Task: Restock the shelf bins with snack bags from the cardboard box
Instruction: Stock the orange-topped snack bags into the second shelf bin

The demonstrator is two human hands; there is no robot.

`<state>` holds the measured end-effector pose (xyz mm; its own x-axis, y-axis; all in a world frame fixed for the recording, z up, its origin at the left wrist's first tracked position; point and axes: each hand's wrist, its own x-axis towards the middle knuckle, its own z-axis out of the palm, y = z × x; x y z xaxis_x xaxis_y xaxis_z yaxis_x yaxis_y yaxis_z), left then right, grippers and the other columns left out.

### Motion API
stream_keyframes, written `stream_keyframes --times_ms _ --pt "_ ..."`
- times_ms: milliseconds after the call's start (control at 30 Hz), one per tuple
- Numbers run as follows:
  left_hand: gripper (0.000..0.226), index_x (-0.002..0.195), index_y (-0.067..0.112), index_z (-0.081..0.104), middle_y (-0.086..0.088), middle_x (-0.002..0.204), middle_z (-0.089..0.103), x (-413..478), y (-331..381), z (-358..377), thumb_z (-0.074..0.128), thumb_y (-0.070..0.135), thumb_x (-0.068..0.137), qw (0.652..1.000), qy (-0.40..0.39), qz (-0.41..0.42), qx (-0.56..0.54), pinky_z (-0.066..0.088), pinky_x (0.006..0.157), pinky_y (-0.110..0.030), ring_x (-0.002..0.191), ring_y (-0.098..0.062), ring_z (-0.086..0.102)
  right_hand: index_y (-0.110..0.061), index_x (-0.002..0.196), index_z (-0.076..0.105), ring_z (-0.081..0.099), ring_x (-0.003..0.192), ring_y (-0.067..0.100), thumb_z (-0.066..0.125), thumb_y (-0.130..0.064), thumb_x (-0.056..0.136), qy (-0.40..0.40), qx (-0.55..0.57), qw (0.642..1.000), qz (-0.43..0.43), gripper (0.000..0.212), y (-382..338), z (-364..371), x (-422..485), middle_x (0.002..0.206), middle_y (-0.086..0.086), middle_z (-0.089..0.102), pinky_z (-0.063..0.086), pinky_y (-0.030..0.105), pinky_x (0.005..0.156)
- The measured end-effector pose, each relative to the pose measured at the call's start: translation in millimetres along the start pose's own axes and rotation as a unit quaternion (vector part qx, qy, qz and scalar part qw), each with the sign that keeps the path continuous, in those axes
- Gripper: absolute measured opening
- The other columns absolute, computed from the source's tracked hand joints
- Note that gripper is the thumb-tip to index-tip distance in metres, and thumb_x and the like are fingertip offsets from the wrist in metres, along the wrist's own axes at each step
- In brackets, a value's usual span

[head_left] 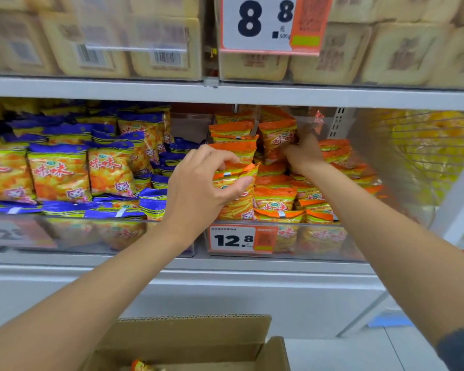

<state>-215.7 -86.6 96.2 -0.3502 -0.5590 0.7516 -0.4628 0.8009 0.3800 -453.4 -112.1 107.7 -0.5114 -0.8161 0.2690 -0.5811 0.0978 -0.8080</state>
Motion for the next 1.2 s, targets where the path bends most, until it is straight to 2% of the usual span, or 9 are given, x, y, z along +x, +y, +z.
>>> stream_keyframes --times_ms 233,367,500,600,700,800,933,1067,1200 --pt "0.039 0.101 0.024 0.068 0.016 0.088 0.048 -0.2 -0.2 0.5 0.054 0.056 0.083 1.000 0.002 0.003 0.000 0.036 0.070 -0.017 0.085 0.001 0.042 -0.008 0.135 0.038 0.056 0.118 0.022 0.081 -0.016 0.075 -0.011 0.178 0.981 0.077 0.075 -10.1 5.0 14.1 0.128 0.007 0.057 0.047 0.037 0.101" --pt "0.039 0.101 0.025 0.067 0.016 0.088 0.049 -0.6 -0.3 0.3 0.054 0.056 0.084 1.000 0.003 0.004 0.001 0.036 0.070 -0.017 0.086 0.000 0.043 -0.023 0.106 0.046 0.059 0.104 0.021 0.076 -0.014 0.081 -0.044 0.158 0.985 0.057 0.040 -18.4 20.3 8.2 0.108 0.002 0.059 0.048 0.030 0.087" --pt "0.038 0.102 0.025 0.067 0.016 0.088 0.049 -1.0 -0.8 0.8 0.055 0.056 0.084 1.000 0.001 0.004 -0.005 0.037 0.069 -0.018 0.086 0.000 0.043 -0.020 0.091 0.054 0.054 0.084 0.012 0.067 -0.010 0.085 -0.007 0.187 0.981 0.057 0.018 -19.9 8.2 9.0 0.086 -0.007 0.057 0.043 0.024 0.075" --pt "0.037 0.101 0.025 0.067 0.016 0.088 0.048 -0.8 -1.0 0.6 0.055 0.056 0.084 1.000 0.003 0.003 -0.007 0.037 0.068 -0.020 0.086 0.000 0.043 -0.020 0.083 0.057 0.055 0.103 0.019 0.068 -0.009 0.082 -0.064 0.153 0.984 0.066 0.016 -16.7 -0.2 14.1 0.105 0.001 0.062 0.045 0.028 0.090" --pt "0.038 0.101 0.025 0.067 0.016 0.087 0.048 -0.8 -0.7 0.6 0.055 0.056 0.084 1.000 0.002 0.004 -0.008 0.038 0.070 -0.023 0.085 -0.003 0.045 -0.019 0.105 0.054 0.058 0.109 0.015 0.080 -0.011 0.076 -0.099 0.135 0.983 0.073 0.040 -10.3 -2.7 22.6 0.111 -0.002 0.062 0.042 0.031 0.101" --pt "0.039 0.102 0.025 0.067 0.016 0.087 0.048 -0.9 -0.7 0.2 0.054 0.057 0.084 1.000 0.001 0.003 -0.006 0.039 0.070 -0.025 0.086 -0.005 0.046 -0.013 0.134 0.036 0.051 0.111 0.012 0.084 -0.012 0.073 -0.025 0.157 0.986 0.048 0.078 -10.4 -0.4 22.5 0.117 -0.004 0.052 0.041 0.027 0.100" --pt "0.039 0.102 0.025 0.067 0.016 0.088 0.049 -0.6 -1.0 0.6 0.054 0.057 0.084 1.000 0.003 0.003 -0.006 0.038 0.071 -0.023 0.086 -0.003 0.046 -0.013 0.131 0.043 0.053 0.111 0.013 0.071 -0.010 0.085 -0.023 0.079 0.996 -0.032 0.053 -5.3 8.9 14.0 0.117 0.000 0.056 0.044 0.021 0.092" --pt "0.039 0.102 0.025 0.067 0.016 0.088 0.049 -0.9 -1.2 1.2 0.055 0.056 0.084 1.000 0.004 0.003 -0.008 0.039 0.071 -0.024 0.086 -0.003 0.046 -0.011 0.134 0.041 0.053 0.094 0.015 0.049 -0.009 0.096 -0.075 0.054 0.996 0.003 0.039 -6.5 10.3 18.0 0.098 -0.005 0.055 0.041 0.020 0.066" --pt "0.039 0.102 0.024 0.067 0.016 0.088 0.049 -1.0 -1.4 0.9 0.055 0.056 0.084 1.000 0.006 0.005 -0.007 0.040 0.071 -0.024 0.086 -0.003 0.045 -0.010 0.153 0.011 0.048 0.123 0.025 0.054 -0.007 0.096 0.034 0.004 0.997 -0.066 0.071 1.7 16.6 14.9 0.137 0.009 0.047 0.039 0.028 0.099"
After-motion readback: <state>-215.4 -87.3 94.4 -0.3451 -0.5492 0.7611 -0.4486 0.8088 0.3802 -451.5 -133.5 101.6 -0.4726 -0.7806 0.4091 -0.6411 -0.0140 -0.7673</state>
